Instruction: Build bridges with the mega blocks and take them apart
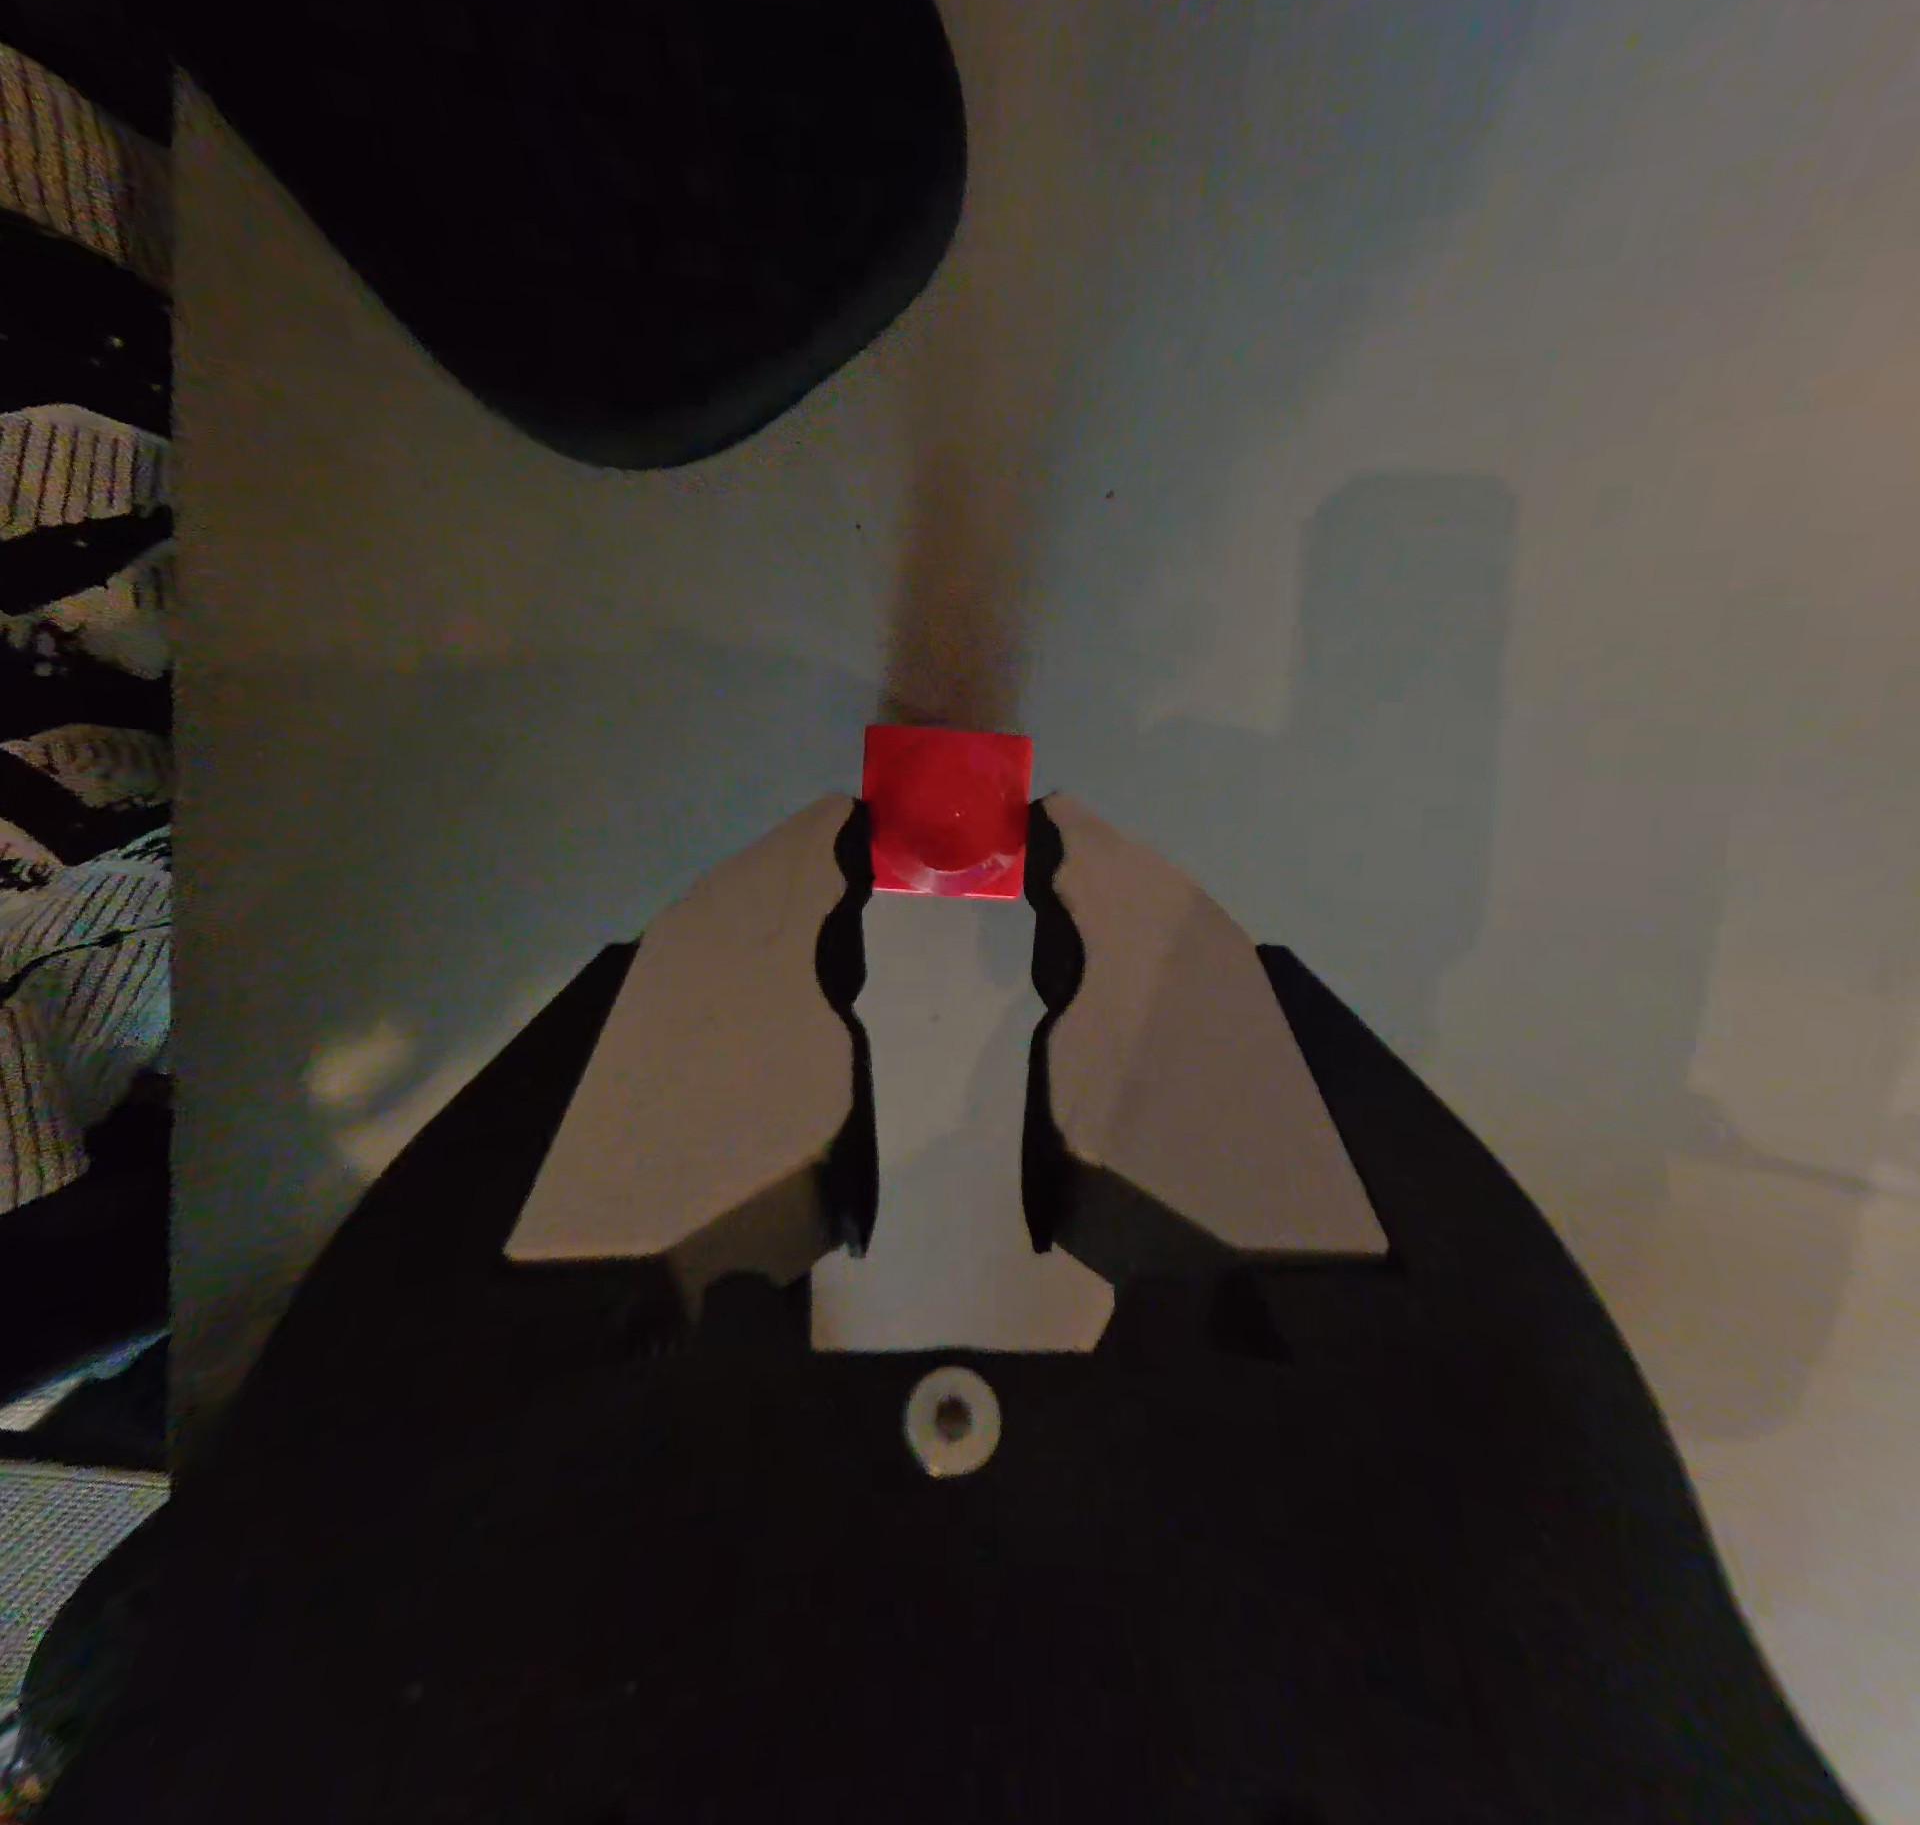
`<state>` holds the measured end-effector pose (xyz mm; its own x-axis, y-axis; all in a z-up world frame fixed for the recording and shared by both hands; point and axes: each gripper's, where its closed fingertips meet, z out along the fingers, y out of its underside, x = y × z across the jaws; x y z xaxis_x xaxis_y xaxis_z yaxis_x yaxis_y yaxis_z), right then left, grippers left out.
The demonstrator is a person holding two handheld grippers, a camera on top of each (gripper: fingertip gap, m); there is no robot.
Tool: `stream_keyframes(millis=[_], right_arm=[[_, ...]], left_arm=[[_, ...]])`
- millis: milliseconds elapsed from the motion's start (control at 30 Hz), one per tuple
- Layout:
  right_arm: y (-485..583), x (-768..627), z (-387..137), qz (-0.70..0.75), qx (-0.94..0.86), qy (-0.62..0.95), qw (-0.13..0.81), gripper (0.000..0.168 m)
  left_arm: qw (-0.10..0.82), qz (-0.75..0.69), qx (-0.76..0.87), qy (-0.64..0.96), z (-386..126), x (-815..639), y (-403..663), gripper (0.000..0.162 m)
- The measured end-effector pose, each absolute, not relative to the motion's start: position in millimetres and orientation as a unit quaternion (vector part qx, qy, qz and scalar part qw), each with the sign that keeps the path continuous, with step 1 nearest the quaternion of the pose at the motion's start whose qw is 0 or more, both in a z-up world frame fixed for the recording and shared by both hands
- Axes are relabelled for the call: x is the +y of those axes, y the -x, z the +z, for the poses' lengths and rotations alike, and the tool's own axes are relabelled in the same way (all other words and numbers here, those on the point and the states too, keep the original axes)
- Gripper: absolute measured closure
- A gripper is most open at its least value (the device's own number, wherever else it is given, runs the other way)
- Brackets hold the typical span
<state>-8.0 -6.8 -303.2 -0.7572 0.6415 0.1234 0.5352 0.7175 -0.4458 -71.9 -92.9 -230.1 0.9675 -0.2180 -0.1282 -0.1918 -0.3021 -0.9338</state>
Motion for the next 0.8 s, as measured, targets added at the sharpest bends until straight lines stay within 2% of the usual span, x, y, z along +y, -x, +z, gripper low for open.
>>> stream_keyframes(millis=[800], right_arm=[[6, -4, -312, 0.203, -0.916, 0.325, 0.117, 0.137]], left_arm=[[0.585, 0.009, 0.117, 0.802, -225, -97, 88, 0.107]])
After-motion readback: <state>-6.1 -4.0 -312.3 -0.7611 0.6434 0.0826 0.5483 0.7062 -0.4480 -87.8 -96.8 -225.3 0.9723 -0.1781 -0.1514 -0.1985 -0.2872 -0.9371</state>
